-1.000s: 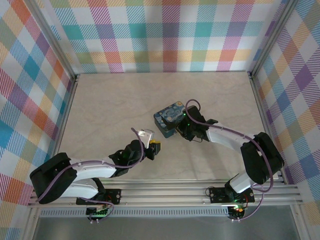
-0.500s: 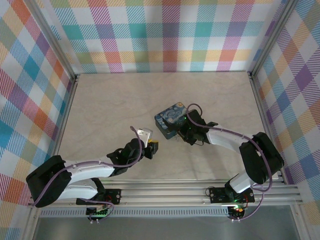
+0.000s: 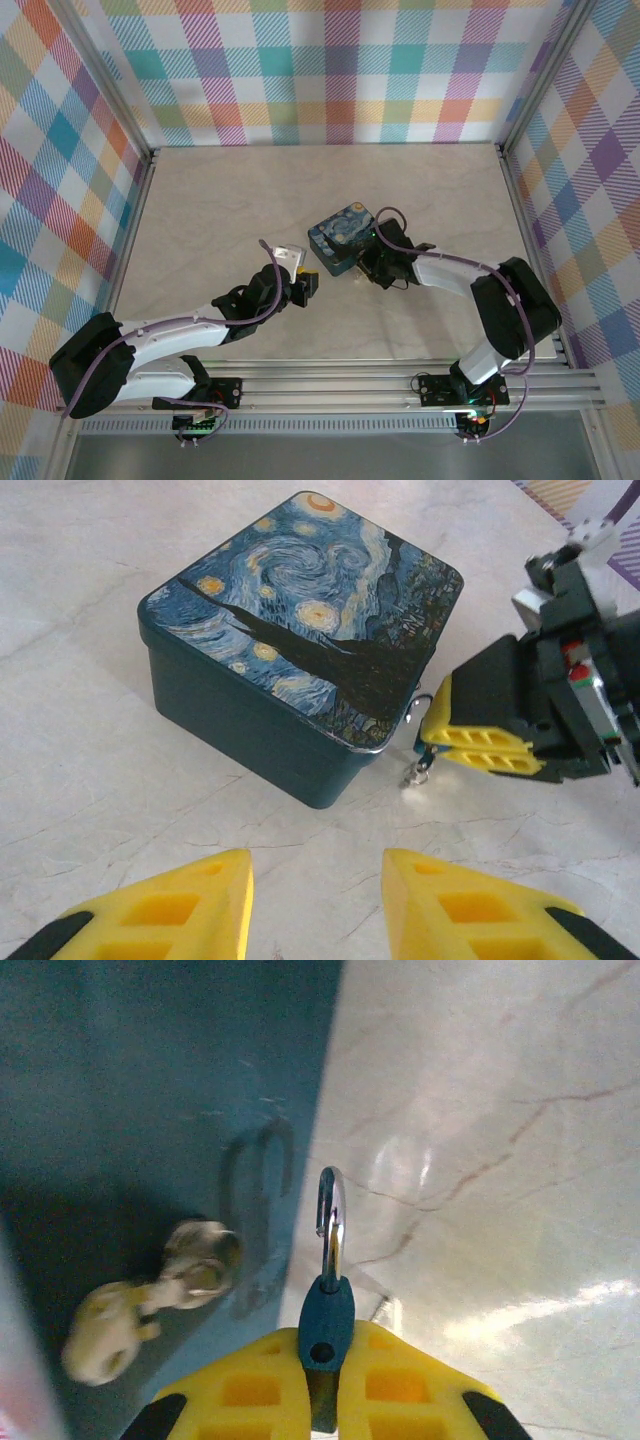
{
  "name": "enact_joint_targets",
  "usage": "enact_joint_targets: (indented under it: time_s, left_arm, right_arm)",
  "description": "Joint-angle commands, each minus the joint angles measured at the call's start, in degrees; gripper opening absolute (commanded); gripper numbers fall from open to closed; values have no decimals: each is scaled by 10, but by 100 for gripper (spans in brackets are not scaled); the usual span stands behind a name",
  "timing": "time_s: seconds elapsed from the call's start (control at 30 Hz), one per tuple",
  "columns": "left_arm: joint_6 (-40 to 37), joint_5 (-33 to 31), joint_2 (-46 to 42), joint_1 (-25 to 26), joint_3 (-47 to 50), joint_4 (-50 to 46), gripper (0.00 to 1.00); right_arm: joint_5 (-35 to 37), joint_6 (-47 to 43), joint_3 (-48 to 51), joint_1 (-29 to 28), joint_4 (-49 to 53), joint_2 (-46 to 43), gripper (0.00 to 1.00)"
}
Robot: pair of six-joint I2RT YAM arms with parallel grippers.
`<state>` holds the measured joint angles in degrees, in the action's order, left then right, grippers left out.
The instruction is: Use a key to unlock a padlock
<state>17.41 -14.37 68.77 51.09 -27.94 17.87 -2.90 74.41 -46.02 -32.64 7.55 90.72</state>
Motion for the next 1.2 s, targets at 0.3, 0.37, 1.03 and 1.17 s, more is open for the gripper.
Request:
enact_joint_targets:
  time_s: [0.3,0.37,1.03,1.17]
  left_arm:
    - [5,-6,-19,-10,-5,-32,39]
    - [5,-21,-29,-11,-15,-64,40]
    - [99,-154,-166,-187,-174,-561,100]
    - [129,-183,-240,-205,-157,-606,100]
  right_arm:
    - [59,-66,-44,7,88,-95,0]
    - [69,-76,-40,7,105,-117,0]
    - [-52,-308,-243,-147,150,29,0]
    - [-83,-330,-323,-193,169,118,0]
